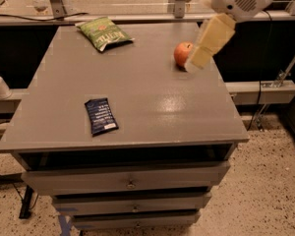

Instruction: Move green jalapeno chip bag near apple

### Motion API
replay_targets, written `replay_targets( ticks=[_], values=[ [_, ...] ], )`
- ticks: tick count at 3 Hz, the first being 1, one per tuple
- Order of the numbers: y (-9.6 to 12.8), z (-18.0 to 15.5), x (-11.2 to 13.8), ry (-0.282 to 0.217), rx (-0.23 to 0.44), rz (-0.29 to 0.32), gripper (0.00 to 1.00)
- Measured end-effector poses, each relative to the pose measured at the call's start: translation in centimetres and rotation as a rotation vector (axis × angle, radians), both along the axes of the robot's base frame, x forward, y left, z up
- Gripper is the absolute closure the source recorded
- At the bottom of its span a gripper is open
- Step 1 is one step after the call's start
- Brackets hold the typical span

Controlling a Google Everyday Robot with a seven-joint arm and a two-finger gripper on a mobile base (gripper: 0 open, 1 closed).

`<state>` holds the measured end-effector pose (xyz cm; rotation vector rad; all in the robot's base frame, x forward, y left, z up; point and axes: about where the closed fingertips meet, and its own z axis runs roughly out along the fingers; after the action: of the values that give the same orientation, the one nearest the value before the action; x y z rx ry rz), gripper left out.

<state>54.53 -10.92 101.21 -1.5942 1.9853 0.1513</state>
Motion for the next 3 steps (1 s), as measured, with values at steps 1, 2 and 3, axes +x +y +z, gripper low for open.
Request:
replay_targets(
  ticks=[1, 2, 3],
  values=[
    [5.96, 1.83, 2.23, -0.038, 0.100, -0.030, 0.00],
    [6.88, 2.36, 2.78, -0.047, 0.131, -0.053, 0.00],
    [6.65, 2.37, 2.77, -0.035, 0.131, -0.044, 0.00]
  ],
)
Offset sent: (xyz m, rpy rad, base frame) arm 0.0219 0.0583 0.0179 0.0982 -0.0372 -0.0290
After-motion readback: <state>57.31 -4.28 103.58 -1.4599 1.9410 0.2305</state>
